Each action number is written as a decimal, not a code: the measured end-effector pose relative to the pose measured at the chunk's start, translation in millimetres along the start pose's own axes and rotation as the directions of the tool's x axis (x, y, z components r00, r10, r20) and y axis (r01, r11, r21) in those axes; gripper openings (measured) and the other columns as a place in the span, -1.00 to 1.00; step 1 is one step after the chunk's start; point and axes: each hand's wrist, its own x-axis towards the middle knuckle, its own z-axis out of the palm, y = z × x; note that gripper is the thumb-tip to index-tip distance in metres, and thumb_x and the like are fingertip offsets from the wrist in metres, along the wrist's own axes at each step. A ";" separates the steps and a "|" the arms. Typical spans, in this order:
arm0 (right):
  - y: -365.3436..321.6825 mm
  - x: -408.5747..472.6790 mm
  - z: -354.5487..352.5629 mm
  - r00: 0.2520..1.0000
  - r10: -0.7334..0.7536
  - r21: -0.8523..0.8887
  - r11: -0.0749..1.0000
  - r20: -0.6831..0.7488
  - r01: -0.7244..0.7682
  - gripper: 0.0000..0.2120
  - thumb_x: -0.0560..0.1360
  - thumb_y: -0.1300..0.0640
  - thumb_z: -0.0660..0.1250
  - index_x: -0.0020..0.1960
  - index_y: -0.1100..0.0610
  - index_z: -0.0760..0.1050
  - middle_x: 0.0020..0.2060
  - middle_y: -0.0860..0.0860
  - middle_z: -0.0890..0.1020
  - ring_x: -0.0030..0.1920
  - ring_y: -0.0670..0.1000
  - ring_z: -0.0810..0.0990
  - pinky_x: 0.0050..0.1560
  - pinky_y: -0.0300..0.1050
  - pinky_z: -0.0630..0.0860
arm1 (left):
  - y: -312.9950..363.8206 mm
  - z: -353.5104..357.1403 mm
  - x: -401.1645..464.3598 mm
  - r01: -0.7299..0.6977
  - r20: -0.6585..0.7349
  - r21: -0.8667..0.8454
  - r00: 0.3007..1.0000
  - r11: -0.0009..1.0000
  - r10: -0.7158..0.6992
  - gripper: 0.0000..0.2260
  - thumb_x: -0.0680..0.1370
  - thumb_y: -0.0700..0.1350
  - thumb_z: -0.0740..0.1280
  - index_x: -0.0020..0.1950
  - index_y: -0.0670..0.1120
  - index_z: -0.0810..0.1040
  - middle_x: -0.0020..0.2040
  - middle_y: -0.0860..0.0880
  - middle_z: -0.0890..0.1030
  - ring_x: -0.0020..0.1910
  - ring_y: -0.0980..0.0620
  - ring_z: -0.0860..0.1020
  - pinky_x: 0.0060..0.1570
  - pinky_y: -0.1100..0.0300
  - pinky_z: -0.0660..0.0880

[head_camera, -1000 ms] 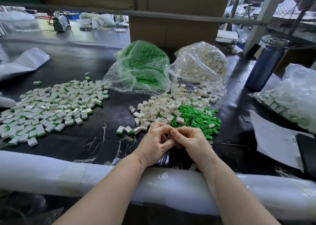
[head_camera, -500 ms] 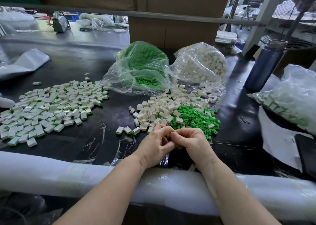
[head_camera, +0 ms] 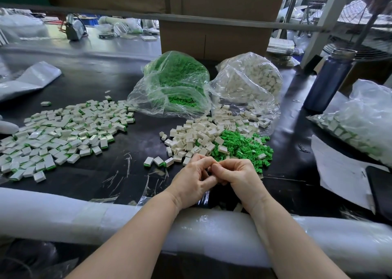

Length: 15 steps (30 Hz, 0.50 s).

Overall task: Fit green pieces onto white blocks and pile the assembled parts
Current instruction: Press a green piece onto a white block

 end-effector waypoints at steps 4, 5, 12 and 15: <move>1.0 0.9 0.6 1.000 0.022 -0.005 1.000 -0.018 -0.022 -0.82 0.43 0.30 0.38 -0.34 0.21 0.64 -0.45 0.15 0.52 -0.44 -0.02 0.40 -0.38 -0.18 0.33 | -0.2 0.0 0.4 -0.005 -0.004 0.004 1.000 1.000 0.005 -0.81 0.48 -0.19 0.36 -0.16 0.12 0.50 -0.09 0.09 0.39 -0.19 0.09 0.43 0.04 0.08 0.48; 1.3 1.0 0.5 0.999 0.025 -0.009 1.000 -0.022 -0.025 -0.82 0.43 0.30 0.39 -0.34 0.21 0.64 -0.44 0.15 0.51 -0.44 -0.01 0.39 -0.37 -0.18 0.32 | -0.3 0.0 0.4 -0.006 -0.005 0.003 1.000 1.000 0.006 -0.80 0.48 -0.20 0.35 -0.17 0.13 0.50 -0.09 0.10 0.38 -0.20 0.08 0.43 0.04 0.07 0.48; 1.5 0.8 0.0 0.999 0.037 -0.022 0.999 -0.030 -0.038 -0.84 0.43 0.29 0.39 -0.32 0.25 0.63 -0.42 0.18 0.50 -0.44 0.00 0.38 -0.37 -0.18 0.31 | -1.2 -0.5 0.2 -0.007 0.003 0.000 1.000 1.000 0.007 -0.78 0.48 -0.20 0.35 -0.18 0.15 0.50 -0.11 0.11 0.38 -0.21 0.11 0.42 0.03 0.08 0.48; 0.9 0.8 -0.3 0.999 0.042 -0.019 0.999 -0.026 -0.043 -0.86 0.43 0.29 0.39 -0.30 0.27 0.63 -0.42 0.18 0.50 -0.43 0.00 0.37 -0.37 -0.18 0.31 | 0.7 -0.9 -0.3 -0.005 0.009 0.002 1.000 1.000 0.005 -0.78 0.48 -0.19 0.35 -0.18 0.15 0.49 -0.10 0.10 0.38 -0.20 0.10 0.42 0.04 0.07 0.48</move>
